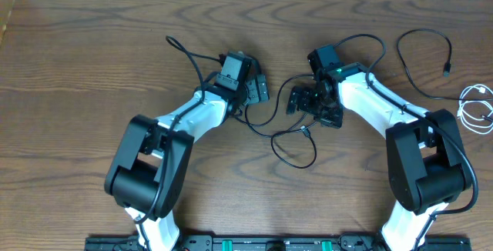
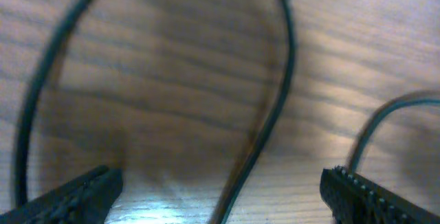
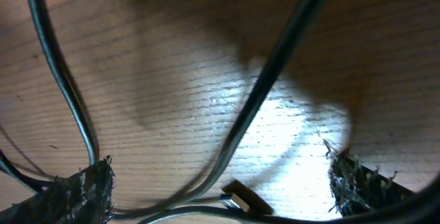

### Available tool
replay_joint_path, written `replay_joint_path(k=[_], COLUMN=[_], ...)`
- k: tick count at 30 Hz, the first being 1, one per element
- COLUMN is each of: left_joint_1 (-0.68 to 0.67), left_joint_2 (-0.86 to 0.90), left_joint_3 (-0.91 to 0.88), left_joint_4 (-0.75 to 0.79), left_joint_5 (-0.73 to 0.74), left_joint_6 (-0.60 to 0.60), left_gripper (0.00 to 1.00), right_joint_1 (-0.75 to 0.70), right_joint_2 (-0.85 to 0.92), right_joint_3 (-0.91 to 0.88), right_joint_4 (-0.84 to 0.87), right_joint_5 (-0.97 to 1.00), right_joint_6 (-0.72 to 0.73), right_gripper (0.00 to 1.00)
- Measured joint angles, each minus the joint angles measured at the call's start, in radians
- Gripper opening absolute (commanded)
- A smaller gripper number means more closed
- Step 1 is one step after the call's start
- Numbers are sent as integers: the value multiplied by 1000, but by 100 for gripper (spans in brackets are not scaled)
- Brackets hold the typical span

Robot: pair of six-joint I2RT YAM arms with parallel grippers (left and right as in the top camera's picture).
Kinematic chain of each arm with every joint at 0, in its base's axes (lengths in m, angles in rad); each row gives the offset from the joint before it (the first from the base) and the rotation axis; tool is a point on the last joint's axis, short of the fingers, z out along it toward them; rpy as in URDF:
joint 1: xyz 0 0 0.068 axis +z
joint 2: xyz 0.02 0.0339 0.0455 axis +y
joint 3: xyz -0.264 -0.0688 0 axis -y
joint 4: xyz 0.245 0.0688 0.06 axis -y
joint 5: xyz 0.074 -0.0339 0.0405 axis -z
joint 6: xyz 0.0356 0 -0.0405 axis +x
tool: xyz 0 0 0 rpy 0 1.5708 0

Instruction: Untangle cables

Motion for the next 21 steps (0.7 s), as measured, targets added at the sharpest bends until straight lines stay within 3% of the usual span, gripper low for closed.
replay_joint_path(k=[11, 21], left_joint_1=[5, 12], left_joint_2=[26, 45], left_joint_3=[33, 33], left_joint_4=[-16, -45], left_joint_5=[374, 603], left_joint_6=[-18, -246], left_gripper=[98, 98], right_joint_1=[0, -1], right_joint_2=[0, 0], right_joint_3=[0, 0], right_joint_4=[-14, -34], right_joint_5=[3, 14], right_joint_6=[-2, -5], right_gripper=[99, 99])
